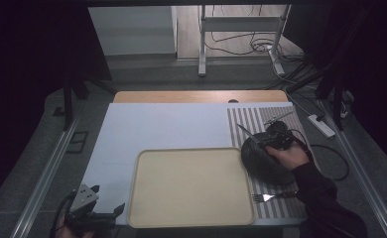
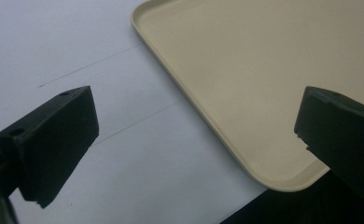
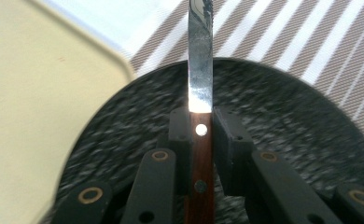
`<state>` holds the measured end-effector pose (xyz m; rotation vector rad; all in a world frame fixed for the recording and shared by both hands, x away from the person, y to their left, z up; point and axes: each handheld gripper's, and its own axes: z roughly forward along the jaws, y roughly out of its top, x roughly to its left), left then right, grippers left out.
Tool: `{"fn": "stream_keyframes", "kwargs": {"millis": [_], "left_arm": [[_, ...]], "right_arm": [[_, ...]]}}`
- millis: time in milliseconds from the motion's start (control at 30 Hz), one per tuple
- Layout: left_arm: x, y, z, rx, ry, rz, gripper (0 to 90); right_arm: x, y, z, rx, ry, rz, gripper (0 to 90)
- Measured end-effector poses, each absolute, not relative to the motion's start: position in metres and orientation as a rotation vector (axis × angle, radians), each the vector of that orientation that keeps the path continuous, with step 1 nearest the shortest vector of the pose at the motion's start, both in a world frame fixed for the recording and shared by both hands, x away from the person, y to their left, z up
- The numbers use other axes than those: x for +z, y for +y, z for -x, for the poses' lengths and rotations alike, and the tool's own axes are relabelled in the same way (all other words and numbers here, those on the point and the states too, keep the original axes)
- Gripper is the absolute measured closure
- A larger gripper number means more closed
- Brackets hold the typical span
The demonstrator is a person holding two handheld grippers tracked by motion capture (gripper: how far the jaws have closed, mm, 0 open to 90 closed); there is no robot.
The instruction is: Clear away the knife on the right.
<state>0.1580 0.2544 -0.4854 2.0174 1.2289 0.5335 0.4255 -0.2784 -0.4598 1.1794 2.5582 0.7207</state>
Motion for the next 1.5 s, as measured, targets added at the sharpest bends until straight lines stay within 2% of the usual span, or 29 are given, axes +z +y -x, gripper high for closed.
{"fn": "stream_keyframes", "kwargs": {"millis": [867, 1500], "left_arm": [[-0.486, 0.255, -0.159, 0.527, 1.234, -2.014, 0.0], [-0.486, 0.253, -0.159, 0.533, 1.226, -2.03, 0.0]], "right_arm": [[-0.467, -0.227, -0.35, 0.75, 2.656, -1.107, 78.2], [-0.477, -0.18, -0.318, 0.758, 2.754, -0.991, 78.2]]}}
